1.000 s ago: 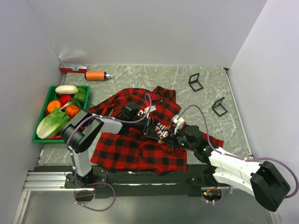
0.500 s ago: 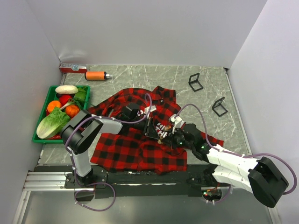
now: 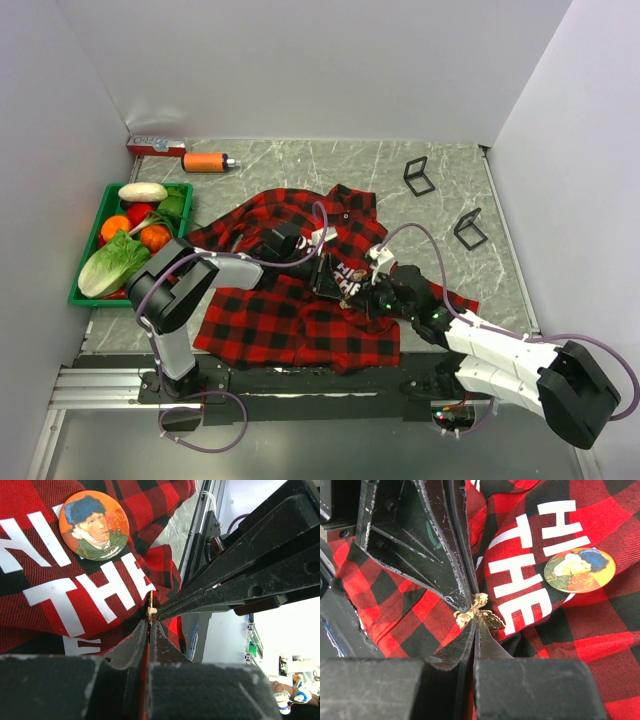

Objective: Pin the brooch onto the clothing
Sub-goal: Pin the brooch onto the flattened clothing.

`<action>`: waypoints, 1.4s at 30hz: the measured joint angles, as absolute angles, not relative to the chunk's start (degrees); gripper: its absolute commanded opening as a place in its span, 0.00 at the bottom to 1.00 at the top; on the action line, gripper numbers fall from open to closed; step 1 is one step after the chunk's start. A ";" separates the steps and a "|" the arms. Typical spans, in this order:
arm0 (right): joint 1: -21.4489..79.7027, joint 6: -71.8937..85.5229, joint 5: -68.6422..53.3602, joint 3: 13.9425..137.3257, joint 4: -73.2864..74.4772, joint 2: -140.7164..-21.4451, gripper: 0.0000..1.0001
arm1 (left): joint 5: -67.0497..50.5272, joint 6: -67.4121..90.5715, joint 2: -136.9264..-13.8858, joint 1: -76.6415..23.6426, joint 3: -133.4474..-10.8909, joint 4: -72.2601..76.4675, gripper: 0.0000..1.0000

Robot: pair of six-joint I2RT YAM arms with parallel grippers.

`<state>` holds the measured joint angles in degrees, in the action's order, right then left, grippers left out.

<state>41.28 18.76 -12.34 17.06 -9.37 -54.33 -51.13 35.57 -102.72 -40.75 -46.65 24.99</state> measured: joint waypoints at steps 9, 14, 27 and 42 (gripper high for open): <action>41.25 20.14 -11.62 18.09 -7.79 -54.26 0.00 | -50.81 35.00 -102.02 -40.82 -46.65 24.77 0.01; 41.12 20.93 -11.60 18.76 -7.01 -54.74 0.00 | -49.76 33.54 -101.08 -41.12 -46.63 23.70 0.01; 40.45 22.92 -11.60 20.95 -3.53 -56.12 0.00 | -46.19 30.06 -99.07 -42.50 -46.63 21.04 0.01; 39.83 24.01 -12.08 22.44 -1.15 -57.28 0.00 | -43.66 27.42 -97.71 -43.77 -46.63 18.70 0.01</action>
